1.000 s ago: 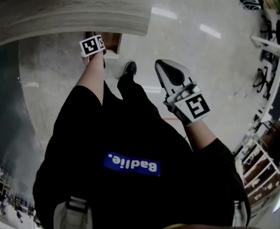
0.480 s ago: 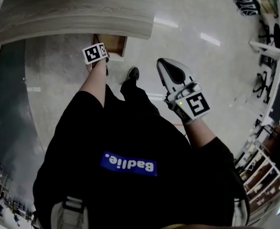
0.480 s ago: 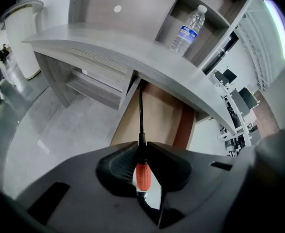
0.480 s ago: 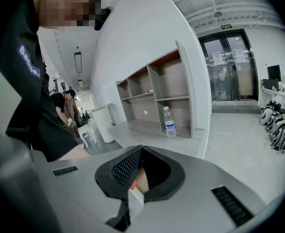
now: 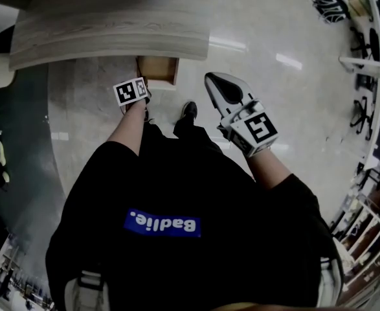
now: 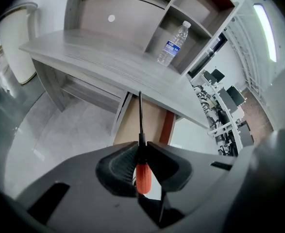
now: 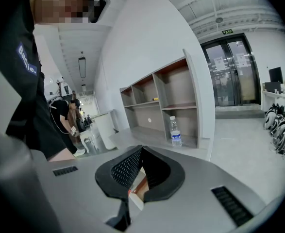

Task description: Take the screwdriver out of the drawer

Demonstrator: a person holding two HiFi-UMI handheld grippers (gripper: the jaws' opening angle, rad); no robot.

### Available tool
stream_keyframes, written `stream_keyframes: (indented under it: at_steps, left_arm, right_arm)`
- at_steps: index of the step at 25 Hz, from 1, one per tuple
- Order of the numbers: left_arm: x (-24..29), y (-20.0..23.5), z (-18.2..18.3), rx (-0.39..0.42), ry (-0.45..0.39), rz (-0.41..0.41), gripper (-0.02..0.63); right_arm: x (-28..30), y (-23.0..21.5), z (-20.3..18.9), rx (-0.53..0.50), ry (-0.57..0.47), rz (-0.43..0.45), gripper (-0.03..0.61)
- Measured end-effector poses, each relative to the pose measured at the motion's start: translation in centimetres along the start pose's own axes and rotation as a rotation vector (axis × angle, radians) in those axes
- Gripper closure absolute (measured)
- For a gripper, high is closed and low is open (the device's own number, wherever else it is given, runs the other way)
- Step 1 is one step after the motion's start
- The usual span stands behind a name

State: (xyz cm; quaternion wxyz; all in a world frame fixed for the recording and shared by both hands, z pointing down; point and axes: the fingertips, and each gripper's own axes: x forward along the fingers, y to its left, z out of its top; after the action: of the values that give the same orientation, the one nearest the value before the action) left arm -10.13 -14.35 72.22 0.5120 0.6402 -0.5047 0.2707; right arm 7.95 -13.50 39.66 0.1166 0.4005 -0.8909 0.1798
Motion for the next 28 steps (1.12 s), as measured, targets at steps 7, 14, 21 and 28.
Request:
stream_keyframes:
  at_steps: [7,14,21,28]
  left_arm:
    - [-1.6,0.7,-0.3,-0.009,0.003,-0.023,0.557]
    - [-5.6,-0.4,1.3,0.030,-0.065,-0.100,0.557]
    - [-11.1,-2.9,3.2,0.075,-0.152,-0.197,0.557]
    - [-16.1,-5.7,4.4,0.141,-0.230,-0.286,0.557]
  right_arm:
    - [-0.3,0.5,0.8,-0.014,-0.017,0.000,0.551]
    - [-0.3,1.7,1.7,-0.032,-0.044,-0.004,0.551]
    - [-0.6,2.6,3.0,-0.037,-0.087,-0.007,0.551]
    - [-0.3,3.9,3.2,-0.031,-0.107,0.007,0.551]
